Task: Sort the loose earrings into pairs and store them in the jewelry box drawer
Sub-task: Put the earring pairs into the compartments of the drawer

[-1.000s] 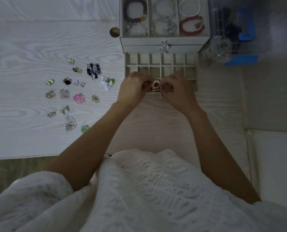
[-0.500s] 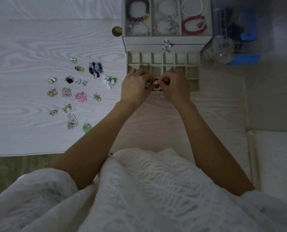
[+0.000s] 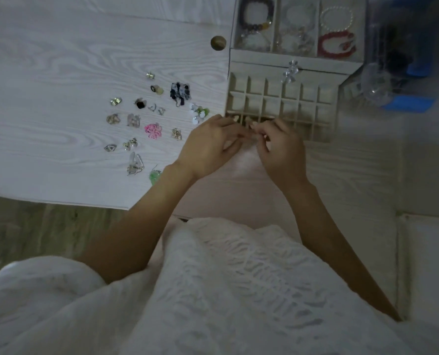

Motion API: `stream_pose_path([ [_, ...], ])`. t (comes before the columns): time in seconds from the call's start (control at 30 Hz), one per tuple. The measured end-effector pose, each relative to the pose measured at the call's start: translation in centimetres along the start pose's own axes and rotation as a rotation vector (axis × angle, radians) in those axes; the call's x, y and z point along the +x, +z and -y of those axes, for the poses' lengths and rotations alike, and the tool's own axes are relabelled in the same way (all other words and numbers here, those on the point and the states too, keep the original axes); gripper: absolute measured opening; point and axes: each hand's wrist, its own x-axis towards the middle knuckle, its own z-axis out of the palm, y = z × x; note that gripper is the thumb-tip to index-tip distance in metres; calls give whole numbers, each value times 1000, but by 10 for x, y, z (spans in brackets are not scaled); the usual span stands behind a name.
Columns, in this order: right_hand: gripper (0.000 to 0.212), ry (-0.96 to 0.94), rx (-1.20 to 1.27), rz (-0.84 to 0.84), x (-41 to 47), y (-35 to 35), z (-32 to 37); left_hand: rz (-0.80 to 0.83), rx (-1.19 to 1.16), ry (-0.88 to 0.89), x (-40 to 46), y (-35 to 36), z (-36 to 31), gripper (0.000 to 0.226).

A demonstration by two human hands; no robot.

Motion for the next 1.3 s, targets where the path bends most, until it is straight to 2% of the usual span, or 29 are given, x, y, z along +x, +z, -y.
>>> stream_pose_path([
  [0.07, 16, -56, -12, 114, -8, 7, 13, -59, -19, -71, -28, -14, 6, 21],
  [0.2, 20, -167, -89, 420, -16, 33, 40, -149, 42, -381, -89, -28, 30, 20],
  [0.3, 22, -228, -89, 494, -18, 52, 53, -167, 99, -579, -126, -31, 47, 25],
  [0.47, 25, -259, -104, 539, -17, 80, 70, -176, 53, -728, -151, -23, 54, 42],
  [0.67, 43, -295, 23, 637, -19, 105, 99, -189, -1, -753, -150, -10, 58, 32],
  [0.77, 44, -306, 47, 643, -19, 114, 111, -200, -27, -737, -150, -10, 62, 28],
  [1.07, 11, -274, -43, 500, -12, 114, 99, -190, 20, -675, -150, -13, 68, 17],
  [1.3, 33, -301, -93, 521, -20, 111, 101, -204, -17, -656, -148, -11, 64, 17],
])
